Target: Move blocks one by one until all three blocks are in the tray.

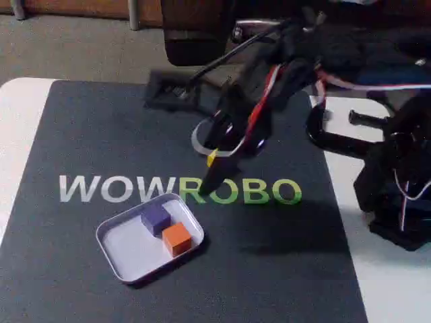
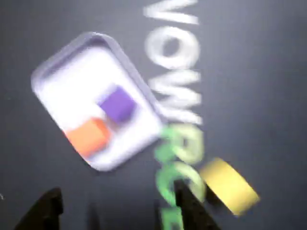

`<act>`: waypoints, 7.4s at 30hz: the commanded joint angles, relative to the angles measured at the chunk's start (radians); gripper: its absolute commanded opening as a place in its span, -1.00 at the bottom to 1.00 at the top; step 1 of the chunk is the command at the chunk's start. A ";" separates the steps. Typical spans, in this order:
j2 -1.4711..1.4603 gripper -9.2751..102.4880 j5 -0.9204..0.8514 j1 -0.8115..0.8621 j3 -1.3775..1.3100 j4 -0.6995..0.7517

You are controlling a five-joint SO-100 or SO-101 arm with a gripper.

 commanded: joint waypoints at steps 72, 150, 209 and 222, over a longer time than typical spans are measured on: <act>-0.267 -0.51 -0.199 0.301 0.064 -0.178; -0.198 -0.24 0.067 -0.107 -0.023 -0.374; 1.327 -0.98 -0.417 0.155 1.111 -0.255; 1.486 -0.98 -0.365 0.005 1.230 -0.026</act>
